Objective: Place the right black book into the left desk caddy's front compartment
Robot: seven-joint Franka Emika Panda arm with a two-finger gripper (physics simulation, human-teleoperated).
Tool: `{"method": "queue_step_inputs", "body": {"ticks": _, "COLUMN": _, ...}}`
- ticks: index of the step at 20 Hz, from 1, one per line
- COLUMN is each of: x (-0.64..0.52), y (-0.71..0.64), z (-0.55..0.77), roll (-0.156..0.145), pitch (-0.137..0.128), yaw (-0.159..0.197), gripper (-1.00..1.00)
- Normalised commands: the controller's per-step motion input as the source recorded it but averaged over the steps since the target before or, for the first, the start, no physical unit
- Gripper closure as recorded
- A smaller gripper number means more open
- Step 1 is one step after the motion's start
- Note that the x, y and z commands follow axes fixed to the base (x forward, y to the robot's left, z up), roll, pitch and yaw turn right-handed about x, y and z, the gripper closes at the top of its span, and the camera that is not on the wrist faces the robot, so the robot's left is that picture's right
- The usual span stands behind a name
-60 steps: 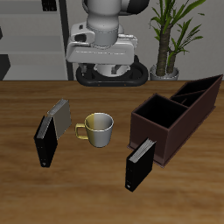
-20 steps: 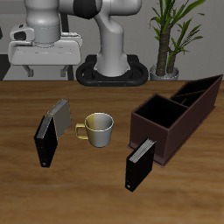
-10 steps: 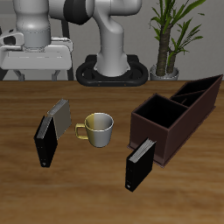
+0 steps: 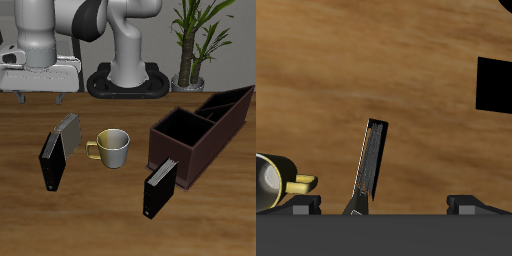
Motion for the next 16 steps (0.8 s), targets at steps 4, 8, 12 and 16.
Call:
{"method": "queue_step_inputs", "body": {"ticks": 4, "x": 0.08, "y": 0.03, "z": -0.25, "roll": -0.012, "pitch": 0.007, "yaw": -0.028, "gripper": -1.0}}
{"method": "queue_step_inputs", "body": {"ticks": 8, "x": 0.06, "y": -0.08, "z": -0.28, "roll": -0.018, "pitch": 0.015, "yaw": -0.026, "gripper": -1.0}}
{"method": "queue_step_inputs", "body": {"ticks": 12, "x": 0.04, "y": -0.02, "z": -0.27, "roll": -0.011, "pitch": 0.024, "yaw": -0.003, "gripper": -1.0}}
{"method": "queue_step_inputs", "body": {"ticks": 16, "x": 0.02, "y": 0.05, "z": -0.14, "roll": -0.012, "pitch": 0.001, "yaw": -0.015, "gripper": -1.0}}
